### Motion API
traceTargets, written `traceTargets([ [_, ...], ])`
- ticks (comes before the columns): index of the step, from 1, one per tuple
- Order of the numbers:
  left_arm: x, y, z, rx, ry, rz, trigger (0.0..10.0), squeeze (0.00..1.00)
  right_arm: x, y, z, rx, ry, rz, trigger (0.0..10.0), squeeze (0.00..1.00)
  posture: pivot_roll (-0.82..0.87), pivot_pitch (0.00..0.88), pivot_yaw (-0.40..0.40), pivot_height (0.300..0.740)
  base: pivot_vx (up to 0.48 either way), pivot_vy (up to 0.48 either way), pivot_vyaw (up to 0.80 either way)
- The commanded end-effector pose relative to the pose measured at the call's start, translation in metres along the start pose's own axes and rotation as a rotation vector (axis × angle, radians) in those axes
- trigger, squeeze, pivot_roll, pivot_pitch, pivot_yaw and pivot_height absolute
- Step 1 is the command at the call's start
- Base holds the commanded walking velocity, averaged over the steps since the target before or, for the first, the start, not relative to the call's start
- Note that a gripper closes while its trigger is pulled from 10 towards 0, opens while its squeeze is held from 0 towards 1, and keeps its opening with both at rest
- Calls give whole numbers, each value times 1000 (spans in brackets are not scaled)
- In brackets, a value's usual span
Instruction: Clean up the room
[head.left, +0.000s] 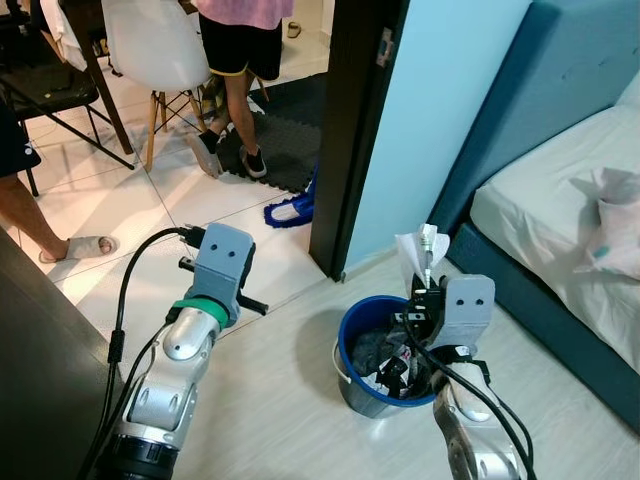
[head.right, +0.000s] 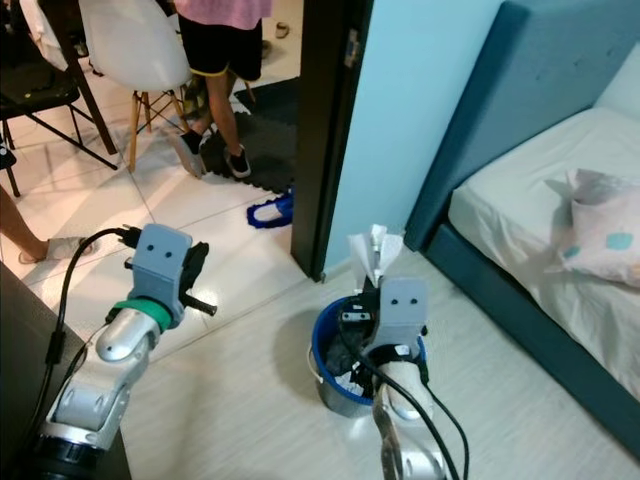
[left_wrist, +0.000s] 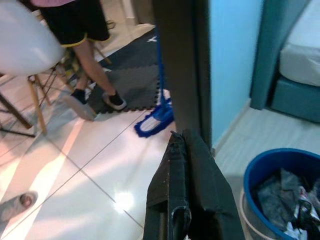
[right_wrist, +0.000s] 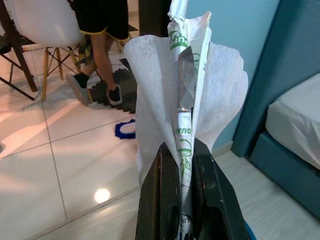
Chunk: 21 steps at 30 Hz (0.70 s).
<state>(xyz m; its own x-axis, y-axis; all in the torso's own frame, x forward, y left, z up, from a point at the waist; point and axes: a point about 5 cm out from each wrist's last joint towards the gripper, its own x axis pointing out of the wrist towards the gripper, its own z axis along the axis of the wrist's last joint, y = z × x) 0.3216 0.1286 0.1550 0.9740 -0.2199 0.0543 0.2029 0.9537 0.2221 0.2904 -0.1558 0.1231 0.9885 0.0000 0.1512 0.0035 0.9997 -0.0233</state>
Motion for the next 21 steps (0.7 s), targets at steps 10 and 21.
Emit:
traceTargets([
  [10, -1, -1, -6, -49, 20, -22, 10000, 0, -4, -2, -5, -5, 24, -8, 10000, 0, -32, 81, 60, 740, 0, 0, 0],
  [21, 0, 0, -8, -66, 30, -14, 10000, 0, -4, -4, -5, 4, 29, -16, 10000, 0, -35, 77, 56, 740, 277, -239, 0],
])
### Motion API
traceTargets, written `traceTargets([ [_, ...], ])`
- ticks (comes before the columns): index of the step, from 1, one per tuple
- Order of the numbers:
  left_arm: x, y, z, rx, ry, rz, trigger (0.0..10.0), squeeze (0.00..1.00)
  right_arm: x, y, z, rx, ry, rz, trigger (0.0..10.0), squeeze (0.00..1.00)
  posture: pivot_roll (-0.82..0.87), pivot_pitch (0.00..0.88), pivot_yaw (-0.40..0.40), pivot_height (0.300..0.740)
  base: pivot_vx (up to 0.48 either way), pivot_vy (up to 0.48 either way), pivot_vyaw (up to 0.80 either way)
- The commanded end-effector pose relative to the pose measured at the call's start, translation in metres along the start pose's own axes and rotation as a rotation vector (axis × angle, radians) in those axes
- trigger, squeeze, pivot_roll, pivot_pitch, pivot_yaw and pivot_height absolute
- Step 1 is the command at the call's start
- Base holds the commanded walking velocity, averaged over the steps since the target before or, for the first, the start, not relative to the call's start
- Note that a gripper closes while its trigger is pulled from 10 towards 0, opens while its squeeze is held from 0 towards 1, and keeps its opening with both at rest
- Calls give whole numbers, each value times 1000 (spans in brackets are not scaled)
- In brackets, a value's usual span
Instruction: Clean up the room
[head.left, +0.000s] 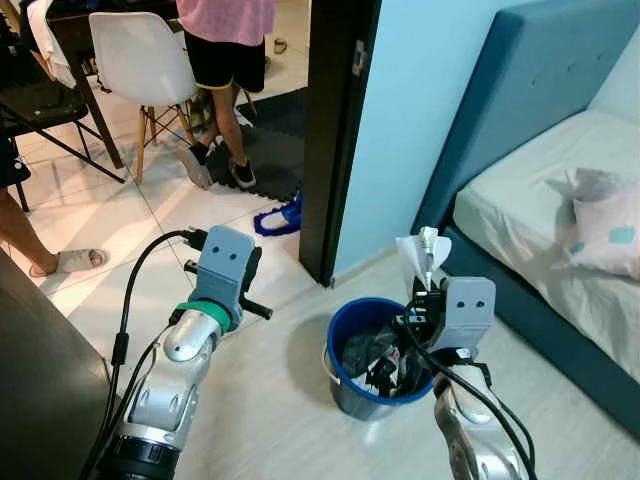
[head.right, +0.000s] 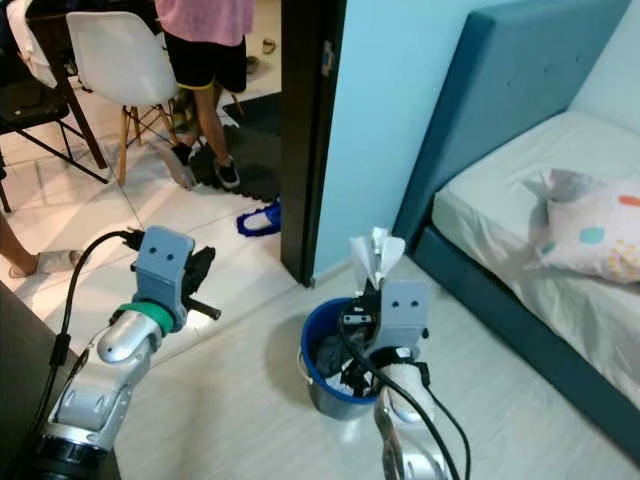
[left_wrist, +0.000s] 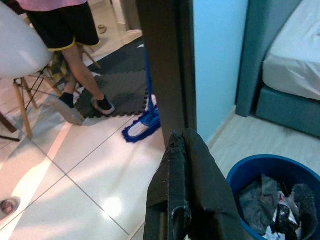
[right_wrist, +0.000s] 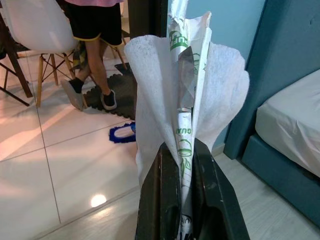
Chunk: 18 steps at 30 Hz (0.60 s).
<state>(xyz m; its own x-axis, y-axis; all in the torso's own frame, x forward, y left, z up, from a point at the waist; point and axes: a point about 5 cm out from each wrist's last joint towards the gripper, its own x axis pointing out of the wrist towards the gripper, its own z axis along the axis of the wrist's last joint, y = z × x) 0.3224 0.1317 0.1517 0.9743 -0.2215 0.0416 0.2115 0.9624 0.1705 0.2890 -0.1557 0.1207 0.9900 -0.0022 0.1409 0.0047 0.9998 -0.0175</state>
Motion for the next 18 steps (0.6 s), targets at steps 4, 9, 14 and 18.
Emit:
traceTargets([
  [4, 0, -2, -5, -14, 20, -11, 10000, 0, -2, -5, -3, 5, 21, -21, 10000, 0, -35, 77, 56, 740, 356, -319, 0],
  [9, 0, -2, -5, -15, 22, -13, 10000, 0, -1, -8, -4, 38, 37, -52, 10000, 0, -34, 73, 57, 740, 359, -316, 0],
  [14, 0, -1, -5, -16, 20, -14, 10000, 0, -1, -11, -5, 50, 45, -72, 10000, 0, -36, 73, 58, 740, 355, -178, -640],
  [18, 0, -3, -4, -18, 16, -19, 10000, 0, -1, -13, -6, 42, 48, -83, 10000, 0, -37, 76, 59, 740, 208, 0, -403],
])
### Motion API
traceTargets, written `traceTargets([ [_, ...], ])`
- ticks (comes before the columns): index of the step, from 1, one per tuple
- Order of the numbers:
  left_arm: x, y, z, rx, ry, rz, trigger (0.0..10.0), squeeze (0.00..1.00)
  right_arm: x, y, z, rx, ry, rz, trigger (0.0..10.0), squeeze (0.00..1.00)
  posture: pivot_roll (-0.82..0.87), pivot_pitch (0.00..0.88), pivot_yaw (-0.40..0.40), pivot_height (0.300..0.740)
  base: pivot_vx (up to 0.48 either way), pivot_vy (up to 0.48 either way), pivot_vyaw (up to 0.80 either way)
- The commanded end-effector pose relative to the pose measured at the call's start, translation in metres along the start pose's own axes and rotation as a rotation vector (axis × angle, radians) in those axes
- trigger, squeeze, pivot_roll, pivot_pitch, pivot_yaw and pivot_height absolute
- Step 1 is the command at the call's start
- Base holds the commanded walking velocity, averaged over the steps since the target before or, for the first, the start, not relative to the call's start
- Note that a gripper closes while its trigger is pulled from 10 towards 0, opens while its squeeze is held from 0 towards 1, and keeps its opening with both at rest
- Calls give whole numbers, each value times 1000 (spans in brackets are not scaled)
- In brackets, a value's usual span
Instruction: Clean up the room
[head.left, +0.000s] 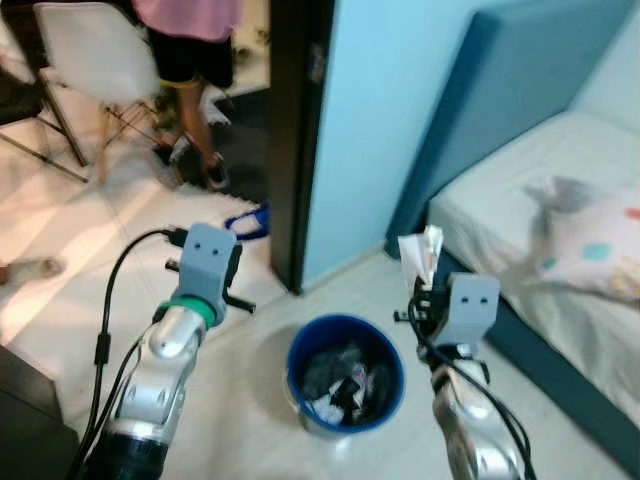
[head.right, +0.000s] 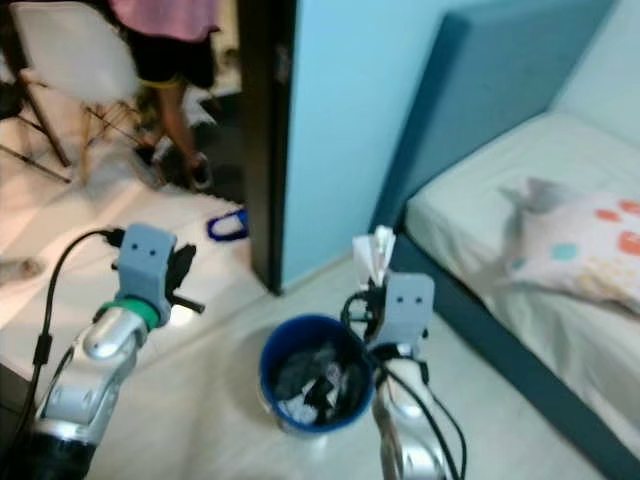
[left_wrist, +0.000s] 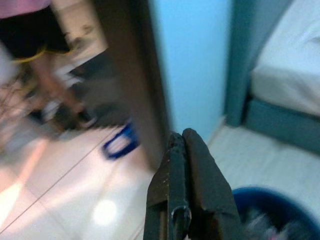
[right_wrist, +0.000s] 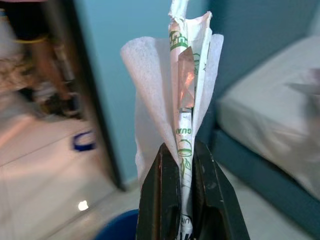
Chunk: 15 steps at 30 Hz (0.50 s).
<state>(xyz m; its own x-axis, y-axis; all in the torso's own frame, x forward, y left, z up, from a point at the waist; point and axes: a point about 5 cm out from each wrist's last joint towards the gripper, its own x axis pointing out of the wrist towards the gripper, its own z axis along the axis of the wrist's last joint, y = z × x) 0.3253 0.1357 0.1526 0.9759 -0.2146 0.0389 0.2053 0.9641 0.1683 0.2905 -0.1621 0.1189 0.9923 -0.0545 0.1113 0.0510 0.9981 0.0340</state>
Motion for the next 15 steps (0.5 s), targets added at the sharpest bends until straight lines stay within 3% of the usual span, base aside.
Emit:
traceTargets([
  [1, -1, -8, -4, -14, 12, -28, 10000, 0, -2, -8, -3, -6, 20, -35, 10000, 0, -37, 76, 59, 740, 0, 0, 0],
  [15, -2, -10, -5, -23, 12, -41, 10000, 0, -3, -7, -4, -5, 24, -33, 10000, 0, -35, 81, 59, 740, 0, 0, 0],
])
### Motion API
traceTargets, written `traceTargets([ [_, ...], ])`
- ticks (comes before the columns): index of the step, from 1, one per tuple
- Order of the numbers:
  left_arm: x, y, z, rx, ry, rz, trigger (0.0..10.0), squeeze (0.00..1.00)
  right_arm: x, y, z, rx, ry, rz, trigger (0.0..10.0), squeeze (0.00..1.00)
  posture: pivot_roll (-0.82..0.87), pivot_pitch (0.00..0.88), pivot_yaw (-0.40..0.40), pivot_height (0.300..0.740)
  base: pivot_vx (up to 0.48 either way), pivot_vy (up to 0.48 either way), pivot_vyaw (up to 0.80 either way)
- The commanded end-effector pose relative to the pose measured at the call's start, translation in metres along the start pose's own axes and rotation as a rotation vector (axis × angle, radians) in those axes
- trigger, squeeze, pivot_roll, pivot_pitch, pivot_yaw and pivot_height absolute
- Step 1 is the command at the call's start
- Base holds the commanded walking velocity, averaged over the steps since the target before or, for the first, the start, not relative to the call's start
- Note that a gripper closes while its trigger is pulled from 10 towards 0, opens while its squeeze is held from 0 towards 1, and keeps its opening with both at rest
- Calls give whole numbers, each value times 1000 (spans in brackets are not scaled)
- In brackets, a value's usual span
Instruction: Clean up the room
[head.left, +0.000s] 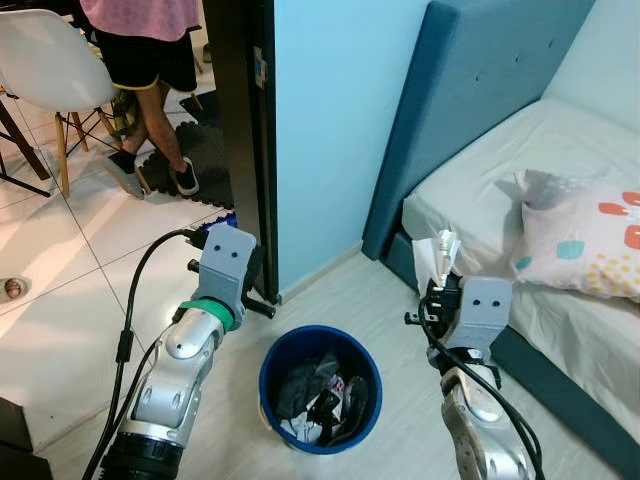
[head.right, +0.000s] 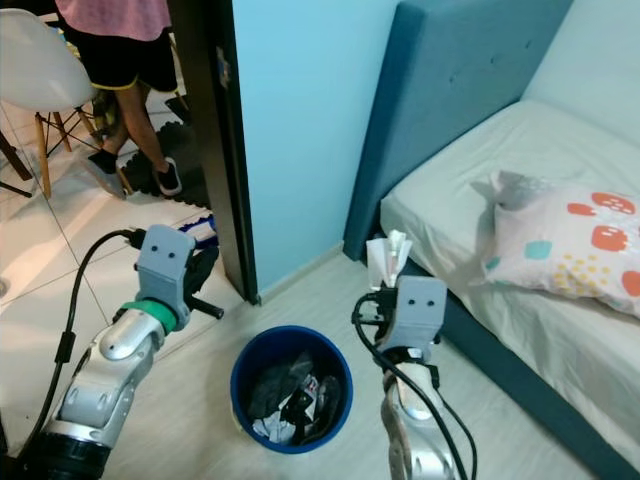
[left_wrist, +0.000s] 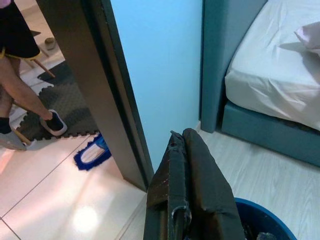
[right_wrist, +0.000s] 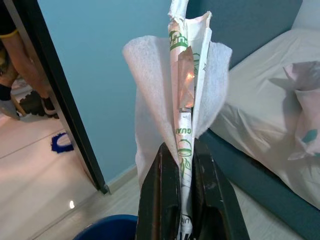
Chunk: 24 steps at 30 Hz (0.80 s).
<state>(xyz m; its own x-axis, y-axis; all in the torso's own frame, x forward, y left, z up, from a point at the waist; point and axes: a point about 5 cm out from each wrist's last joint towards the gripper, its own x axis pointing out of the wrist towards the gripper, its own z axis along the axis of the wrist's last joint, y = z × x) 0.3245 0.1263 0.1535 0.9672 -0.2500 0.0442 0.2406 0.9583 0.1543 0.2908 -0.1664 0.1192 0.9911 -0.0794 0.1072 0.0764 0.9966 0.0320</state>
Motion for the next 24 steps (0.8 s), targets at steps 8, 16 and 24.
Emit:
traceTargets([
  [8, -15, 4, -55, 110, 252, 7, 10000, 0, -10, 10, -15, -57, 67, 98, 10000, 0, -32, 117, 47, 740, 0, 0, 0],
  [16, -18, -18, -65, 214, 291, -136, 10000, 0, -3, 5, -40, -117, 161, 97, 10000, 0, -27, 168, 58, 740, 0, 0, 0],
  [24, -19, -43, -65, 242, 280, -253, 10000, 0, -9, 14, -79, -181, 308, 134, 10000, 0, -14, 240, 95, 740, 0, 0, 0],
])
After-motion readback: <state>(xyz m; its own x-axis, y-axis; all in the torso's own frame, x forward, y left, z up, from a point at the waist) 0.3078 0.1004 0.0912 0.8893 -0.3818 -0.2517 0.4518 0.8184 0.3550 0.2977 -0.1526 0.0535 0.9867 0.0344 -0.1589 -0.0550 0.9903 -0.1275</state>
